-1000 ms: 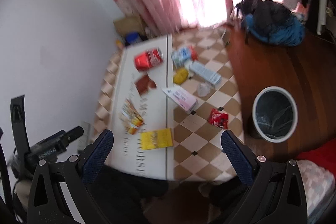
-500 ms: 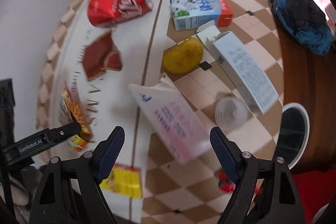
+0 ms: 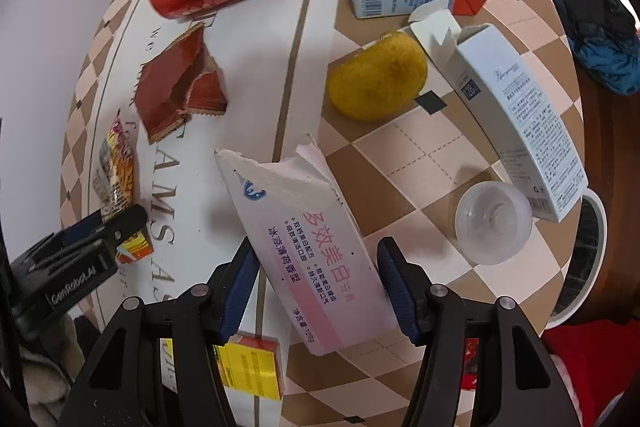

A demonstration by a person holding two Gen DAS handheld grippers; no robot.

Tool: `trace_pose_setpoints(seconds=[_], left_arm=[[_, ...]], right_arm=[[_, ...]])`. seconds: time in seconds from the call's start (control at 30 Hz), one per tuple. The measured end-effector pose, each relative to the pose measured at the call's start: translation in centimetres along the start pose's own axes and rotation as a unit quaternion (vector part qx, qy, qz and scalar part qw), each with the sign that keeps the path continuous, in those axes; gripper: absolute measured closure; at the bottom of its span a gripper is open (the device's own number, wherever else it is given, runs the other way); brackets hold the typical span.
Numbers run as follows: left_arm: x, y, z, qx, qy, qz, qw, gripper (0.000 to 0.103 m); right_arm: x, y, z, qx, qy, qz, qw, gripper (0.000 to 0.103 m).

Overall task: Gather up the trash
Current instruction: 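Grasp the orange snack bag with the left gripper while the right grasps the white-pink box, then carry both items over the white bin and open both grippers to drop them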

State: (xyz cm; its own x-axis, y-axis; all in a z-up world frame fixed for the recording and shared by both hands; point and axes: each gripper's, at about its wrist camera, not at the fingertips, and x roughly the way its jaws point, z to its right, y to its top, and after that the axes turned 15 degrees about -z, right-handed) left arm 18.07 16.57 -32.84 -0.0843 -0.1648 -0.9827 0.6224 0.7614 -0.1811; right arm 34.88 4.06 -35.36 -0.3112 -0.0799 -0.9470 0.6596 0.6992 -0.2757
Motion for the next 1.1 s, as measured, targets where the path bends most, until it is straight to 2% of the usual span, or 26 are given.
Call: trace_pose_setpoints(seconds=[0.1,0.13,0.3,0.5,0.67,0.8,0.93,1.1], left_arm=[[0.2,-0.6,0.4,-0.003,0.005,0.008,0.9999,0.057],[0.2,-0.8,0.5,0.0,0.007,0.017,0.9998,0.071],[-0.7,-1.4,0.6,0.016,0.028,0.042,0.9986,0.078],[-4.0,-3.1,1.5,0.032,0.059,0.085,0.9941,0.079],[-6.7,-6.2,2.3,0.048,0.071,0.121,0.989,0.079],[-8.9,-9.0,3.0,0.063,0.068,0.15,0.9843,0.079],[-11.0,-10.3,1.4,0.076,0.055,0.173,0.9805,0.079],[-14.2,-13.2,3.7,0.105,0.034,0.208,0.972,0.079]], right_arm=[[0.5,-0.2,-0.6,0.006,-0.009,0.006,1.0,0.04],[0.7,-0.3,-0.9,0.007,-0.012,0.01,1.0,0.039],[1.1,-1.0,-1.1,0.017,-0.018,0.028,0.999,0.04],[1.2,-2.8,-1.9,0.019,-0.015,0.042,0.999,0.042],[0.1,-5.8,-2.6,0.02,-0.002,0.066,0.998,0.042],[-1.7,-7.7,-2.4,0.03,0.013,0.094,0.995,0.042],[-4.1,-10.6,-1.4,0.046,0.048,0.132,0.989,0.043],[-8.7,-14.9,1.4,0.065,0.083,0.182,0.978,0.043]])
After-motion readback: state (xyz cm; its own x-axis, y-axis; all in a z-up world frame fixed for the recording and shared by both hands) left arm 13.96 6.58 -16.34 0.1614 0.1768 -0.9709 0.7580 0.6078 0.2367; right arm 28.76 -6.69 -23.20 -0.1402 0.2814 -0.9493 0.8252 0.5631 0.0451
